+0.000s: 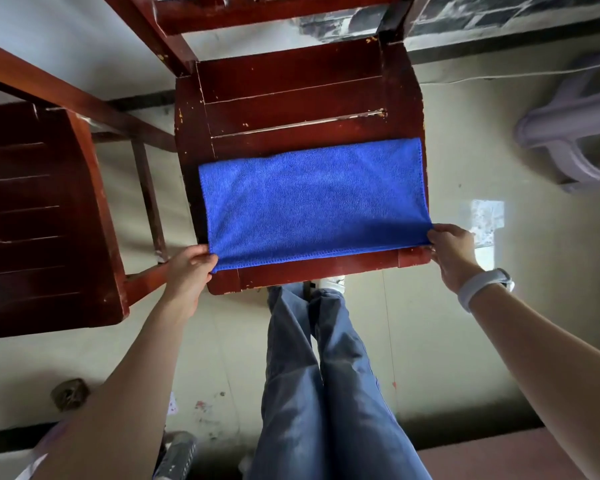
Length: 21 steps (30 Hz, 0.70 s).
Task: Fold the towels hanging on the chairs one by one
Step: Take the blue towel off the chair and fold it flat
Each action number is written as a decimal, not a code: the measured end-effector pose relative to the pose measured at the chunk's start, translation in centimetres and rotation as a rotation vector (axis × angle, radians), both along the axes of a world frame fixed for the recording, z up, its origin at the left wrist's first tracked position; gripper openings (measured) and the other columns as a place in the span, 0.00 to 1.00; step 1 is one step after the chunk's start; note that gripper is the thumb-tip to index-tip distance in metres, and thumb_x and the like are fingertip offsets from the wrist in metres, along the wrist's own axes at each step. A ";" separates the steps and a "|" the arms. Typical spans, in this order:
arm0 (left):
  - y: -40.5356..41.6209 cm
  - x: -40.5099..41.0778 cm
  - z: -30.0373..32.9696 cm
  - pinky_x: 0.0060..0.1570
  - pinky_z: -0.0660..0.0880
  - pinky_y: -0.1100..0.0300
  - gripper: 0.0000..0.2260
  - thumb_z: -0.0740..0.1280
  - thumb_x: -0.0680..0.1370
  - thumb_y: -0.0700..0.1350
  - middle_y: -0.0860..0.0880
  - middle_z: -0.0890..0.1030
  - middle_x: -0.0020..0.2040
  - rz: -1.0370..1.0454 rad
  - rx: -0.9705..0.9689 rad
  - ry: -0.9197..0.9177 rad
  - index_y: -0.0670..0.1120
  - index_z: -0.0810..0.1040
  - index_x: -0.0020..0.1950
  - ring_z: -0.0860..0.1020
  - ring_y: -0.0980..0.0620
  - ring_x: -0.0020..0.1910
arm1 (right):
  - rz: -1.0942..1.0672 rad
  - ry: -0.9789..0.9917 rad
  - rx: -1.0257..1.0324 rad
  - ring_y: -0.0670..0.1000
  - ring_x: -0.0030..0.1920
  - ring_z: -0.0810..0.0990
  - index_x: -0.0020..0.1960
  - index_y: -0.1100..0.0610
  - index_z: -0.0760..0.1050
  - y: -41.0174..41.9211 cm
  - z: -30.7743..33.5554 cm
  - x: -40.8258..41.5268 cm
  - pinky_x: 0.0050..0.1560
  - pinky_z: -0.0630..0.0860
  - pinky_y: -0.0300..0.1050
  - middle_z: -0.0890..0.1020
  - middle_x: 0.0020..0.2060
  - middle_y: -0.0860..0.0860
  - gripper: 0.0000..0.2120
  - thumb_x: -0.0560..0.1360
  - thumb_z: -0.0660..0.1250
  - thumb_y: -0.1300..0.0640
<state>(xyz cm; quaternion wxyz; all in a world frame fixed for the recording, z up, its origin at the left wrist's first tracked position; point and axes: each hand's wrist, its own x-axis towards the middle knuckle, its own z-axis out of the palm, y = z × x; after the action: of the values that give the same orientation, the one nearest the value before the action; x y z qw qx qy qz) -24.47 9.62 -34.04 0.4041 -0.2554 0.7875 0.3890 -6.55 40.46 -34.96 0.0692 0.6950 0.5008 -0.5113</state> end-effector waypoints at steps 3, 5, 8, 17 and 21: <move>-0.1 0.2 0.3 0.40 0.68 0.63 0.13 0.61 0.77 0.34 0.49 0.77 0.43 0.052 0.043 0.017 0.40 0.73 0.61 0.72 0.57 0.39 | -0.001 0.035 0.056 0.53 0.36 0.71 0.47 0.61 0.72 -0.4 0.4 0.2 0.40 0.69 0.45 0.73 0.35 0.53 0.09 0.72 0.55 0.69; -0.1 0.0 0.7 0.46 0.69 0.61 0.12 0.61 0.78 0.34 0.48 0.77 0.47 0.146 0.101 0.005 0.42 0.74 0.60 0.73 0.56 0.41 | -0.064 0.099 0.077 0.52 0.36 0.71 0.42 0.60 0.71 -0.6 1.1 0.0 0.38 0.71 0.41 0.72 0.34 0.52 0.09 0.73 0.55 0.69; -0.4 -0.7 1.4 0.54 0.70 0.59 0.11 0.59 0.78 0.34 0.46 0.78 0.51 0.182 0.233 -0.017 0.42 0.73 0.59 0.74 0.51 0.51 | -0.192 0.236 0.077 0.49 0.32 0.70 0.37 0.57 0.69 -0.8 2.4 -0.7 0.32 0.71 0.36 0.71 0.33 0.52 0.12 0.73 0.54 0.70; -1.1 0.2 1.1 0.48 0.71 0.62 0.13 0.61 0.78 0.34 0.51 0.79 0.46 0.181 0.188 0.031 0.42 0.74 0.61 0.76 0.56 0.44 | -0.152 0.192 0.110 0.49 0.34 0.72 0.36 0.57 0.70 -1.8 2.1 0.4 0.36 0.72 0.38 0.72 0.33 0.52 0.13 0.73 0.55 0.71; -1.3 1.1 0.0 0.48 0.71 0.62 0.14 0.62 0.77 0.34 0.51 0.77 0.43 0.141 0.114 0.047 0.40 0.72 0.63 0.75 0.56 0.44 | -0.054 0.088 0.114 0.51 0.37 0.74 0.47 0.61 0.72 -2.5 0.9 1.5 0.38 0.75 0.40 0.74 0.36 0.51 0.08 0.74 0.56 0.69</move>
<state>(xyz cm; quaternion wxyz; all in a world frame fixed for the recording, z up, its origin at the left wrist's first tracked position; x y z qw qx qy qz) -23.39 8.36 -34.05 0.3709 -0.2776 0.7533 0.4669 -5.07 37.97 -34.07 -0.0065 0.6880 0.5129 -0.5134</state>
